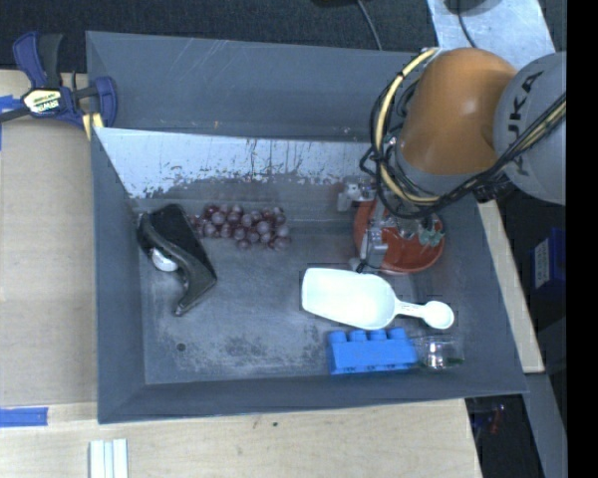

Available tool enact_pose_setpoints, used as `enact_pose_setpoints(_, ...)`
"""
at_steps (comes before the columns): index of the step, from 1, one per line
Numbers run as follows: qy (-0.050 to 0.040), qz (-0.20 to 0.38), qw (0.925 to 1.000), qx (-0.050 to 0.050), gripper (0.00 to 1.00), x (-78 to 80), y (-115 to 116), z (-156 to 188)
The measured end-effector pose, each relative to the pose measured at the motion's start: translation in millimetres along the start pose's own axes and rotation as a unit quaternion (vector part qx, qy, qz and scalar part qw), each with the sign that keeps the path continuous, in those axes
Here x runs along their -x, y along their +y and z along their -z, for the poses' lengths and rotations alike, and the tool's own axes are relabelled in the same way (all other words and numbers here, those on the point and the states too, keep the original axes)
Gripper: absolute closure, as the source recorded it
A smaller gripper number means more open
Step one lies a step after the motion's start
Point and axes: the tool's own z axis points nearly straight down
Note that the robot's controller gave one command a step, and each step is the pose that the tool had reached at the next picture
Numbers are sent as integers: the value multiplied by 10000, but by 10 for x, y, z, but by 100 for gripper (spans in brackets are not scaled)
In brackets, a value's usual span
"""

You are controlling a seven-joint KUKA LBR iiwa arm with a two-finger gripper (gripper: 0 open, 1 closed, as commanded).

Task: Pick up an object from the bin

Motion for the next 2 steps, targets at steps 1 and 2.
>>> enact_pose_setpoints(1, 99, -1967, 9804, -9, 0, -607, 74, -561)
enact_pose_setpoints(2, 2, 79, 10000, -5, 0, -460, -2, -573)
